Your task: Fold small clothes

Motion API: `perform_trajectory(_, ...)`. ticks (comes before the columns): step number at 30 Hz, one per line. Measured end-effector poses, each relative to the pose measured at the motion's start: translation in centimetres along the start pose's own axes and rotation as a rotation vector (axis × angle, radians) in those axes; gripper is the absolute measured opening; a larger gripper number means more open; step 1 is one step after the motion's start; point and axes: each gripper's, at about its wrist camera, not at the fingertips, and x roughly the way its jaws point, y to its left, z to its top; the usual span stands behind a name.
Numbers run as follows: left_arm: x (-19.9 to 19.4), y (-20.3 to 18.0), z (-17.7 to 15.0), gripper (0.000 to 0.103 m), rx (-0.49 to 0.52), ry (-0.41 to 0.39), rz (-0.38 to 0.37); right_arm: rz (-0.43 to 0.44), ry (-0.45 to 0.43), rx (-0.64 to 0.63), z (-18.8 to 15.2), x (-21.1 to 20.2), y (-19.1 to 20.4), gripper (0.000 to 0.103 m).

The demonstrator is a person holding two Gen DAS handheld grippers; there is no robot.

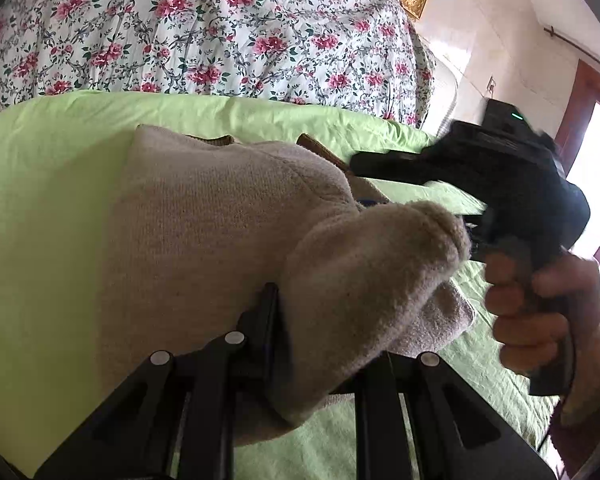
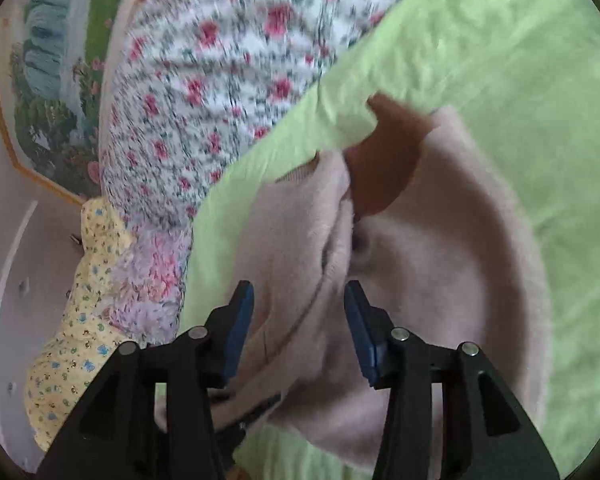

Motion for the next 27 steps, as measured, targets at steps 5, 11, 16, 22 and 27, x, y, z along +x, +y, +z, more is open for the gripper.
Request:
perform_trajectory(5, 0.2, -0.3, 0.0, 0.015, 0.019, 0.004, 0.017, -0.032, 0.082, -0.035, 0.8, 3.6, 0.7, 0.028)
perform_trajectory(11, -1.4, -2.1, 1.9, 0.015, 0.032, -0.029, -0.018, -0.024, 0.011, -0.138, 1.8, 0.7, 3.7, 0.019)
perform_trajectory(16, -0.9, -5.8, 4.0, 0.017, 0.036, -0.029, -0.136, -0.043, -0.102, -0.181, 3.4, -4.5, 3.8, 0.018)
perform_trajectory(22, 5.4, -8.0, 2.0, 0.017, 0.02, 0.126, -0.166, -0.251, -0.071, -0.105, 2.9, -5.0, -3.7, 0.018)
perform_trajectory(27, 5.8, -8.9, 1.2, 0.019, 0.056, 0.121, -0.145, -0.236, -0.074, -0.116, 2.8, -4.5, -4.9, 0.018)
